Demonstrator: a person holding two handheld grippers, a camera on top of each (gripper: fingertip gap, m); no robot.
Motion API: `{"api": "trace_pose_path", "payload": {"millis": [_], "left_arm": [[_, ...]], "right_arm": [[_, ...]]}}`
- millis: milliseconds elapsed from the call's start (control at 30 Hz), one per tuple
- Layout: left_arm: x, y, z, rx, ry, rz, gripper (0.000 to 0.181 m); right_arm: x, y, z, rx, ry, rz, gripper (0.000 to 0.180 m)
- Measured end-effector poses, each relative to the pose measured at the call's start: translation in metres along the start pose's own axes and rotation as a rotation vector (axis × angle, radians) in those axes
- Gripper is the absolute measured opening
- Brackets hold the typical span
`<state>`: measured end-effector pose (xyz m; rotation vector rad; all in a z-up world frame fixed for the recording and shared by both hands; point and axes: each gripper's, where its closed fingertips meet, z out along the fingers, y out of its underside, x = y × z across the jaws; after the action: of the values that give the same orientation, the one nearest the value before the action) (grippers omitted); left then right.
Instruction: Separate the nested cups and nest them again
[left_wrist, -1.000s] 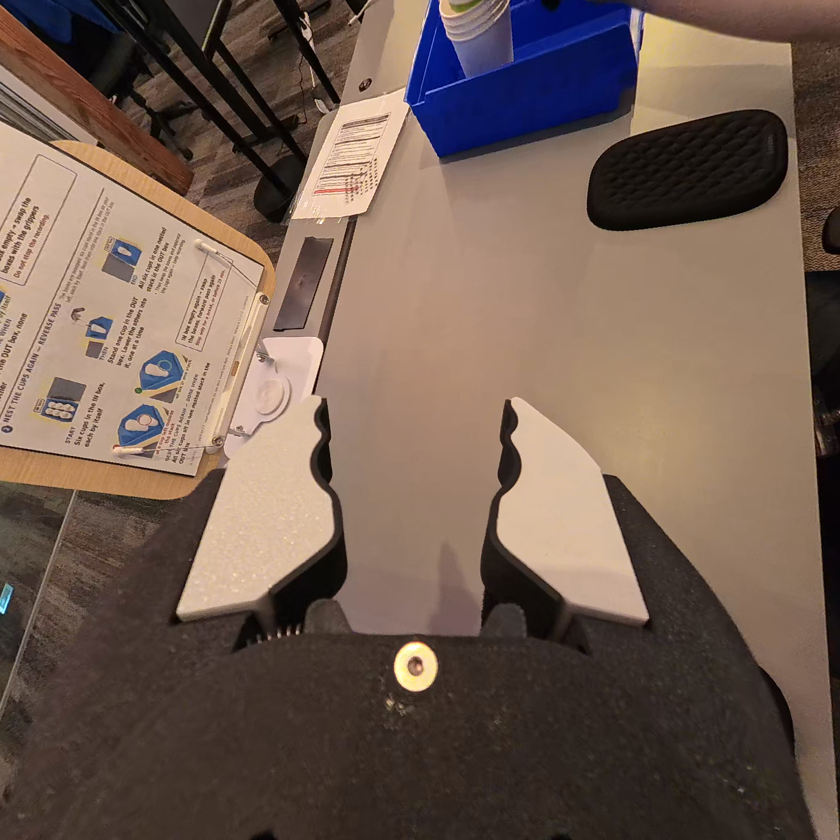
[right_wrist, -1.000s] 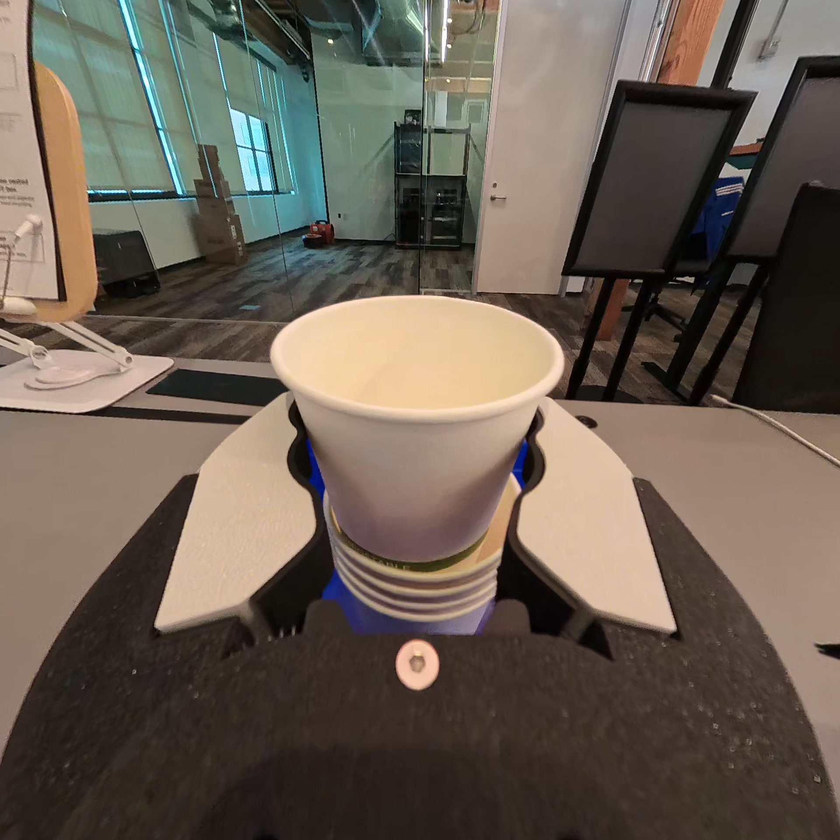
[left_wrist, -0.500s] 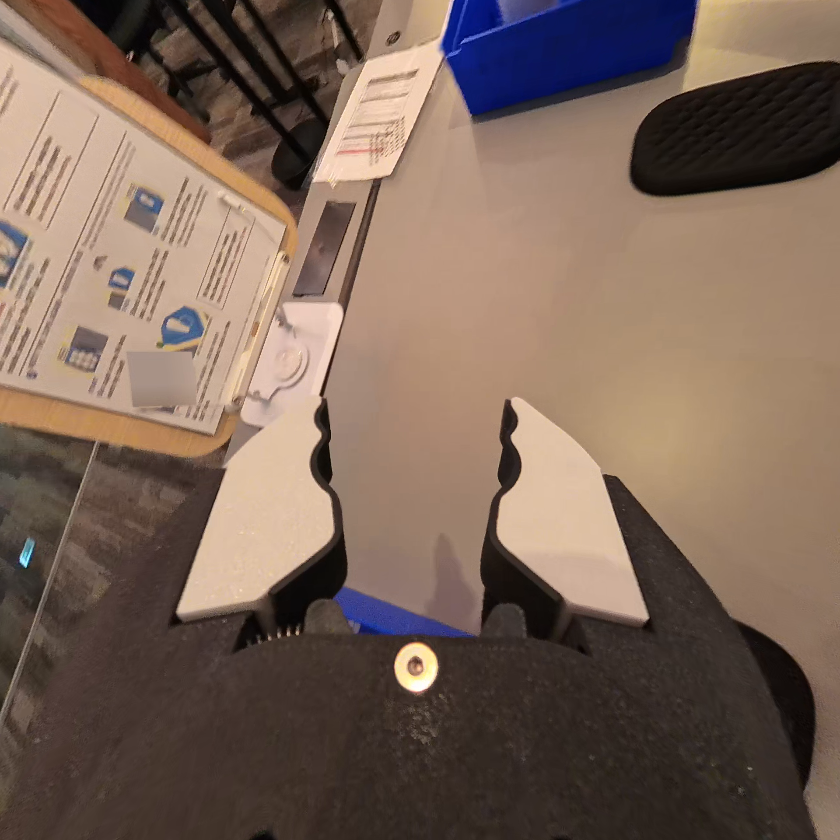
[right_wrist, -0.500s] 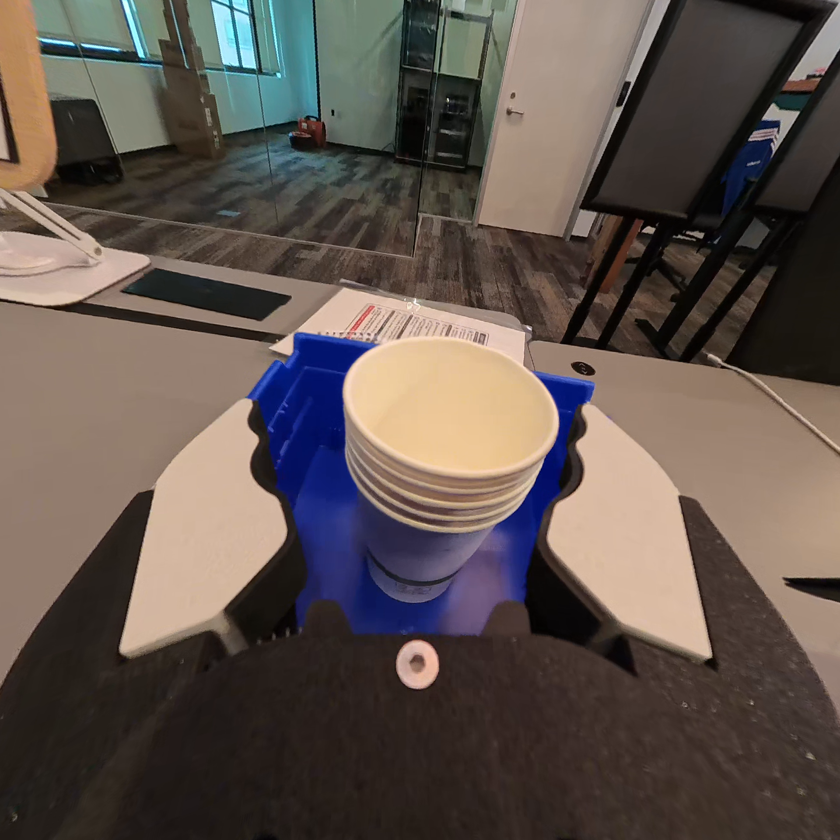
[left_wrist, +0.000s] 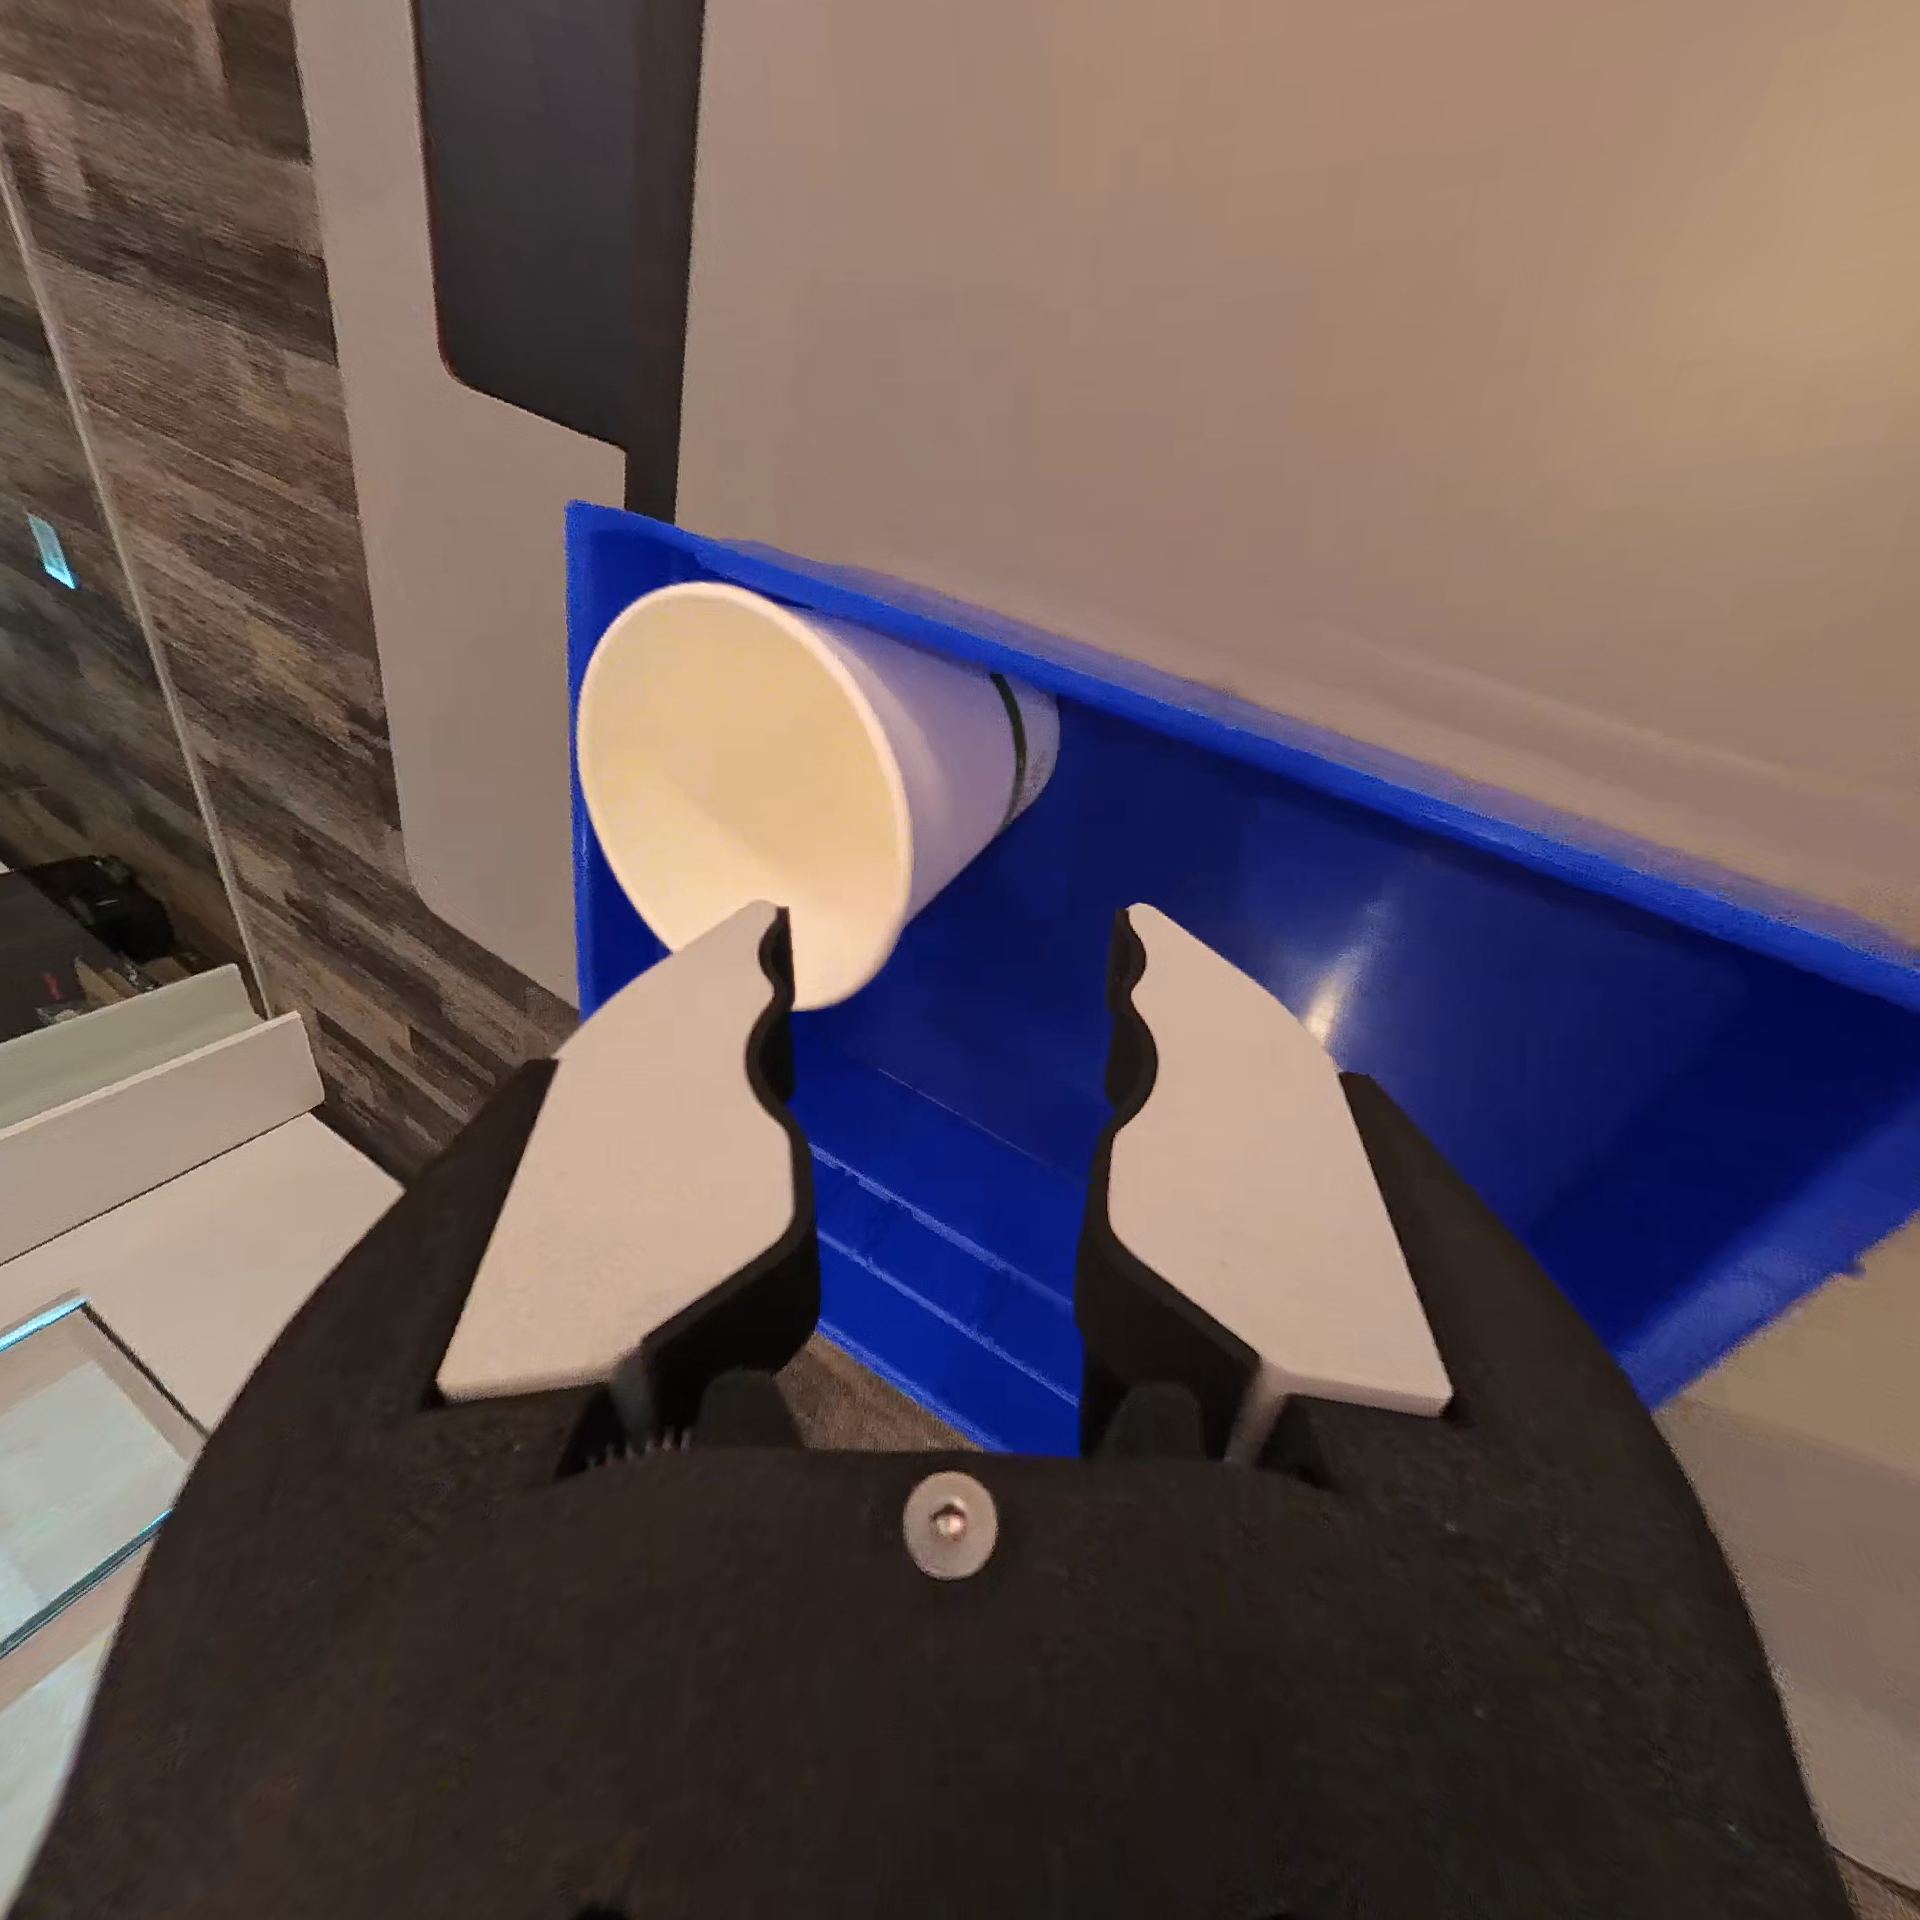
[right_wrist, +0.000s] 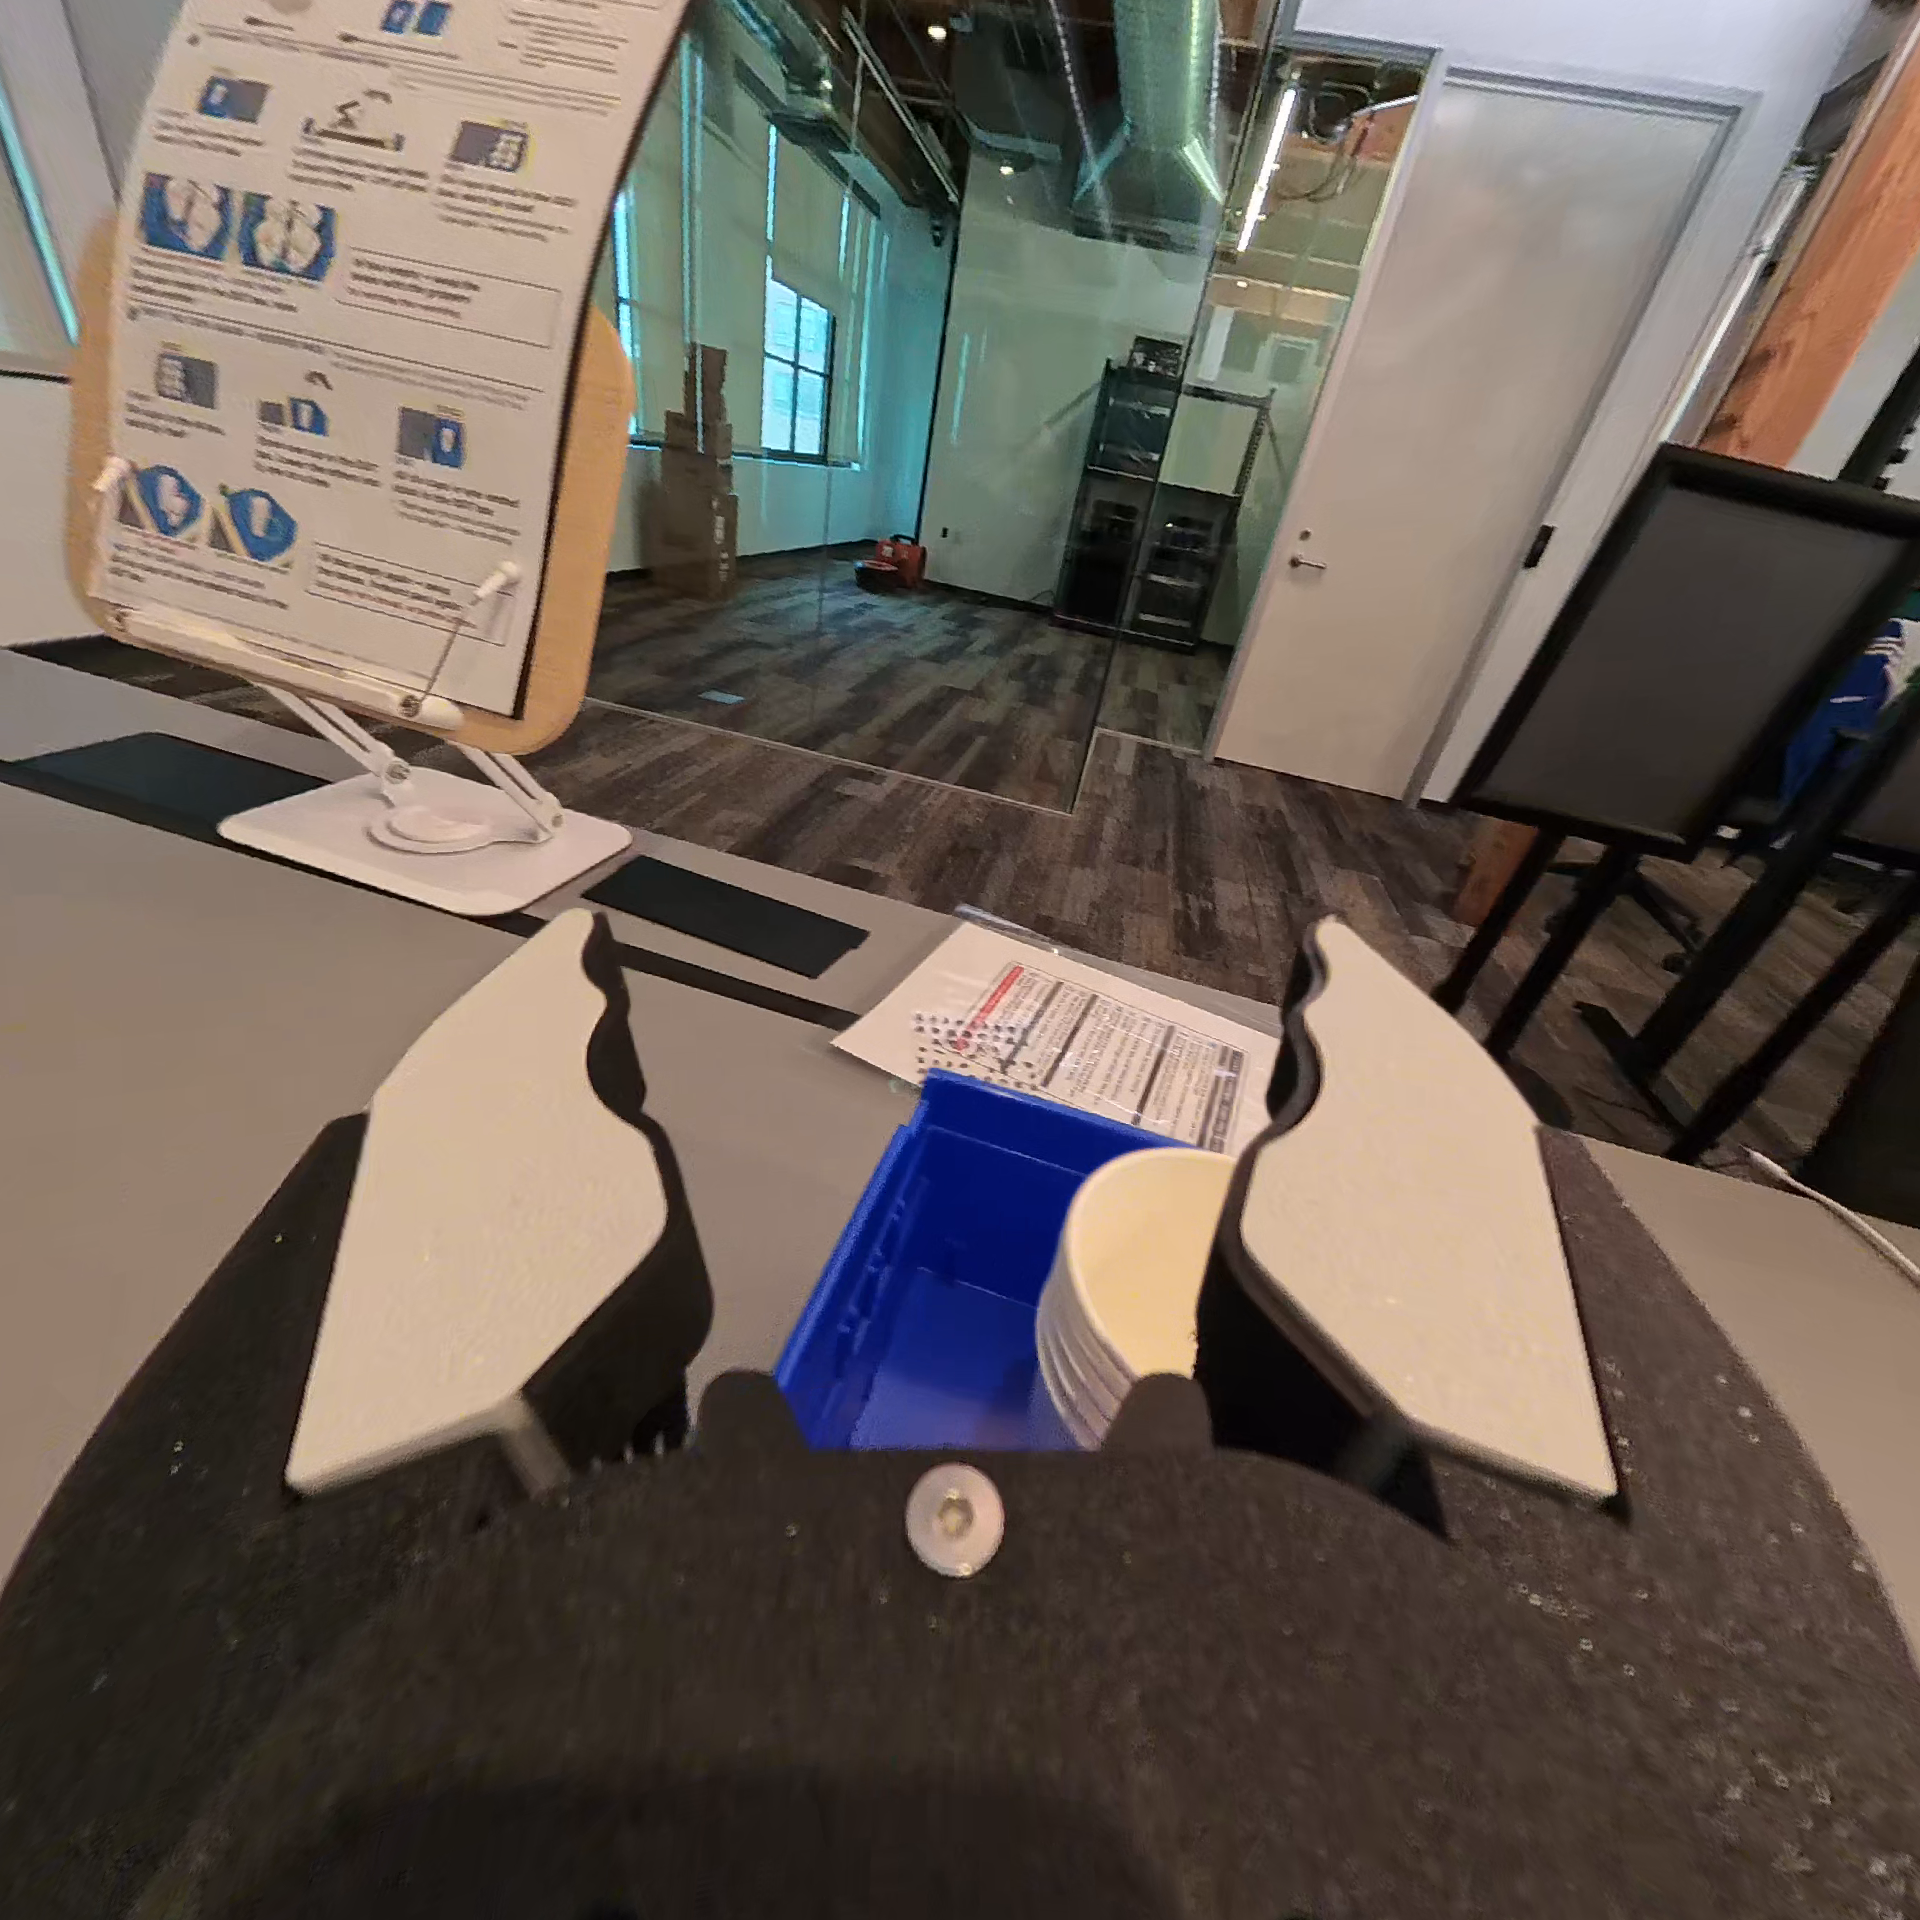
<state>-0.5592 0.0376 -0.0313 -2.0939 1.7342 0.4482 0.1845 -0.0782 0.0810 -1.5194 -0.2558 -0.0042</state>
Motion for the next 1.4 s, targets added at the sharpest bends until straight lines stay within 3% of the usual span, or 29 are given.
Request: {"api": "trace_pose_path", "payload": {"millis": [267, 333, 433, 567, 667, 800, 867, 933, 1033, 1167, 1400], "left_arm": [[0.003, 0.011, 0.051, -0.086, 0.090, -0.027, 0.030], [0.007, 0.017, 0.054, -0.098, 0.104, -0.029, 0.002], [0.011, 0.027, 0.036, -0.117, 0.117, -0.034, 0.000], [0.001, 0.019, -0.035, -0.020, 0.078, -0.050, 0.000], [0.016, -0.018, -0.103, 0.085, 0.137, 0.012, 0.000], [0.065, -0.097, -0.170, 0.220, 0.258, 0.236, 0.000], [0.092, -0.138, -0.188, 0.281, 0.295, 0.367, 0.000], [0.115, -0.172, -0.198, 0.309, 0.322, 0.477, 0.000], [0.140, -0.210, -0.204, 0.321, 0.344, 0.600, 0.000], [0.162, -0.240, -0.208, 0.334, 0.360, 0.695, 0.000], [0.185, -0.255, -0.212, 0.344, 0.390, 0.777, 0.000]], "right_arm": [[-0.034, -0.016, 0.010, 0.003, -0.101, -0.011, 0.116], [-0.040, -0.018, 0.013, 0.005, -0.119, -0.012, 0.116], [-0.054, -0.022, 0.017, 0.016, -0.168, -0.001, 0.115], [-0.096, -0.036, 0.023, 0.021, -0.299, -0.029, 0.112], [-0.158, -0.053, 0.029, 0.025, -0.498, -0.045, 0.111], [-0.273, -0.081, 0.019, 0.002, -0.953, 0.043, 0.108], [-0.319, -0.096, 0.015, -0.004, -1.118, 0.060, 0.094], [-0.352, -0.115, 0.020, 0.040, -1.188, 0.071, 0.083], [-0.392, -0.126, 0.025, -0.009, -1.316, 0.135, 0.102], [-0.423, -0.114, 0.030, -0.105, -1.389, 0.118, 0.113], [-0.450, -0.099, -0.005, -0.214, -1.637, 0.166, 0.092]]}}
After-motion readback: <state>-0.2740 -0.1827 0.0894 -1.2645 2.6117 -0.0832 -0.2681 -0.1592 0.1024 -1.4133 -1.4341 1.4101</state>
